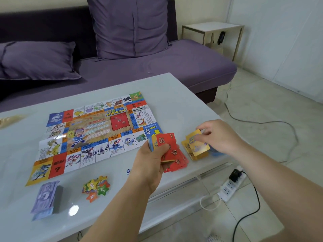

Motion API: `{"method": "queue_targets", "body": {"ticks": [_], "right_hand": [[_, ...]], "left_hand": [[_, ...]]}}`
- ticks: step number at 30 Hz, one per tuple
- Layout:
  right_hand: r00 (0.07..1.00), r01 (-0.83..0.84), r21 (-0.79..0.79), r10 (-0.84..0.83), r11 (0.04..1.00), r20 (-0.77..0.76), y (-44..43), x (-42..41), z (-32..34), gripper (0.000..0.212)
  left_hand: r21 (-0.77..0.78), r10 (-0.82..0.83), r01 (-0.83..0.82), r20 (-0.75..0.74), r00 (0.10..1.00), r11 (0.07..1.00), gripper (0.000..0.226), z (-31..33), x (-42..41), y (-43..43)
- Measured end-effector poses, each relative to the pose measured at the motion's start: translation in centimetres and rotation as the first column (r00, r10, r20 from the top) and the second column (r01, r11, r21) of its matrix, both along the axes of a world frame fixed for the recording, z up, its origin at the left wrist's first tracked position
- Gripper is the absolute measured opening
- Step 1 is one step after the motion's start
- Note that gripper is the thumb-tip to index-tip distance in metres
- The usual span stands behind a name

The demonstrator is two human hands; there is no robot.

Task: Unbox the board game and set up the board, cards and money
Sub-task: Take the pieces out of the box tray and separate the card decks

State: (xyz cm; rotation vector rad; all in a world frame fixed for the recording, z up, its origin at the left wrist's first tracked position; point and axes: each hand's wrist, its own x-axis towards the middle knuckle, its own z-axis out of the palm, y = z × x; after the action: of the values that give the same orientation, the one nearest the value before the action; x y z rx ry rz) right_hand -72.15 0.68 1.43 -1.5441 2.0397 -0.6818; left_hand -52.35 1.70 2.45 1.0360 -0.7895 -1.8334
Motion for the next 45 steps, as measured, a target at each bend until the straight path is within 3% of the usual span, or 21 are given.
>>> {"method": "queue_targets", "body": {"ticks": [4,5,7,9,10,15,18,21,24,26,28,29,36,45], "right_hand": [[0.955,0.025,-0.056,-0.041,0.998,-0.293,0.0,0.3,-0.3,0.045],[0.962,0.036,-0.113,-0.065,0.993,-0.266,0.1,0.5,0.1,0.043],[0.999,0.051,-0.152,-0.050,0.987,0.011,0.4,1.5,1.4,0.034],[0.956,-0.013,-0.053,0.028,0.998,0.292,0.9,3.0,2.3,0.030],[0.937,-0.063,-0.013,0.064,0.998,0.345,1.0,3.7,2.3,0.027],[0.920,-0.082,-0.035,0.089,0.996,0.382,0.6,5.0,1.3,0.011],[0.927,-0.118,-0.007,0.112,0.993,0.359,0.3,5.1,1.0,0.013],[0.968,-0.149,0.033,0.139,0.988,0.210,0.2,6.0,0.1,0.024],[0.995,-0.098,-0.065,0.099,0.993,0.015,0.3,6.7,0.0,0.037],[0.983,-0.054,-0.109,0.071,0.993,0.166,0.5,7.0,1.0,0.031],[0.921,-0.056,-0.052,0.072,0.997,0.382,0.9,7.2,2.0,0.026],[0.908,-0.078,-0.030,0.084,0.996,0.411,1.1,7.2,2.2,0.024],[0.829,-0.028,0.013,0.016,1.000,0.560,0.8,5.7,2.1,0.008],[0.788,-0.043,0.031,0.015,0.999,0.616,0.9,4.5,2.0,0.006]], "left_hand": [[0.007,0.012,-0.012,0.037,0.999,1.000,0.017,0.0,-0.2,0.1],[0.010,0.016,-0.016,0.039,0.999,1.000,0.017,-0.1,-0.2,0.1],[0.010,0.012,-0.013,0.042,0.999,1.000,0.017,0.0,-0.3,0.1],[0.005,-0.009,0.008,0.022,1.000,1.000,0.017,0.0,-0.4,0.3],[0.003,-0.019,0.019,0.010,1.000,1.000,0.017,0.1,-0.4,0.4],[0.054,0.033,-0.032,-0.014,0.999,0.998,0.016,0.6,0.7,0.1],[0.012,0.086,-0.088,0.091,0.992,0.996,0.021,0.7,2.5,-1.0],[-0.063,0.117,-0.108,0.162,0.980,0.992,0.020,0.8,3.8,-1.5],[-0.074,0.086,-0.073,0.184,0.979,0.995,0.018,0.8,3.8,-1.2],[-0.075,0.063,-0.049,0.204,0.977,0.996,0.017,0.6,3.3,-0.9],[-0.083,0.027,-0.010,0.205,0.978,0.996,0.017,0.5,2.8,-0.6],[-0.080,0.006,0.010,0.188,0.982,0.997,0.018,0.5,2.5,-0.4],[-0.016,-0.093,0.092,-0.065,0.994,0.996,0.023,0.7,1.9,-0.3],[-0.101,-0.077,0.074,-0.027,0.997,0.992,0.026,0.7,0.3,0.2]]}}
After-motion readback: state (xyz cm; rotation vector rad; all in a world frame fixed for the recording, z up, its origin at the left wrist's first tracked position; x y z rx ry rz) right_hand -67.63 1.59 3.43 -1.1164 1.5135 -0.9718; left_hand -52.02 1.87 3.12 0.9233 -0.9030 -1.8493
